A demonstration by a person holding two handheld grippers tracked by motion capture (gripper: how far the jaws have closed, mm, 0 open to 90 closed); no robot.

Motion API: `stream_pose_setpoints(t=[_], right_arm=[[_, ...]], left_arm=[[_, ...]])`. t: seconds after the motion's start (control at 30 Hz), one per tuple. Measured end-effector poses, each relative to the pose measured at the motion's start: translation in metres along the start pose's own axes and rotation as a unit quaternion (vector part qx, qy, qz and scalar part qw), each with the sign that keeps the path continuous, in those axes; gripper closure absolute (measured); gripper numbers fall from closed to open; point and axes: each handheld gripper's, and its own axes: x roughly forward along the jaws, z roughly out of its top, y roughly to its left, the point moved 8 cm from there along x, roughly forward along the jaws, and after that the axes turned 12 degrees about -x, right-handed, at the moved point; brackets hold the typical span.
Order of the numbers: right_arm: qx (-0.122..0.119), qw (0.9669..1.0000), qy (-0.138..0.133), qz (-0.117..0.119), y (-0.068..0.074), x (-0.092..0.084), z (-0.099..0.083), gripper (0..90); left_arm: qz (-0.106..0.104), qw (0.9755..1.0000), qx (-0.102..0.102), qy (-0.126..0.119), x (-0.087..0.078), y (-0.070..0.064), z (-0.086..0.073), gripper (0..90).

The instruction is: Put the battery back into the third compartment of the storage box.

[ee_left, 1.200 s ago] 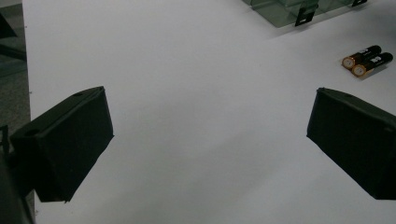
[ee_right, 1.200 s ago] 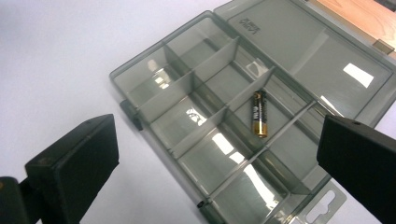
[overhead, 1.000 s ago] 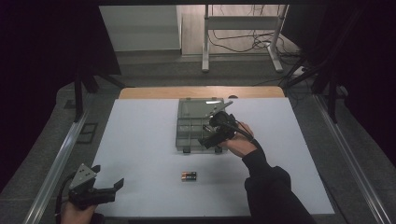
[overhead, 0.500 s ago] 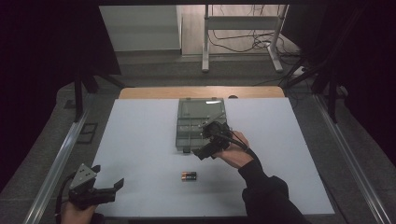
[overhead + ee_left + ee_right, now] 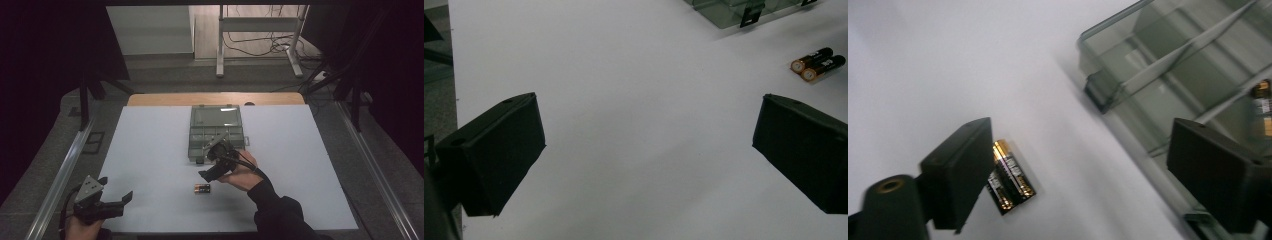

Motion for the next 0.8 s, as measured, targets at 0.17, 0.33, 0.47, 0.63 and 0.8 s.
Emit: stream_pose_setpoints(t=[0.17,0.33,0.47,0.63,0.8], right_arm=[[-0.012,0.9997,0.016,0.016,0.01,0.01,-0.005,22.7],[-0.03,0.9982,0.035,0.038,0.019,0.019,-0.011,34.5],[-0.035,0.9969,0.048,0.052,0.024,0.027,-0.015,40.1],[-0.039,0.9958,0.053,0.063,0.028,0.032,-0.018,48.0],[-0.044,0.9948,0.06,0.069,0.029,0.039,-0.021,54.4]], left_arm=[[0.0,1.0,0.0,0.0,0.0,0.0,0.0,0.8],[0.0,1.0,0.0,0.0,0.0,0.0,0.0,0.8],[0.0,1.0,0.001,0.0,0.0,0.0,0.0,0.8],[0.0,1.0,0.0,0.0,0.0,0.0,0.0,0.8],[0.0,1.0,0.001,0.0,0.0,0.0,0.0,0.8]])
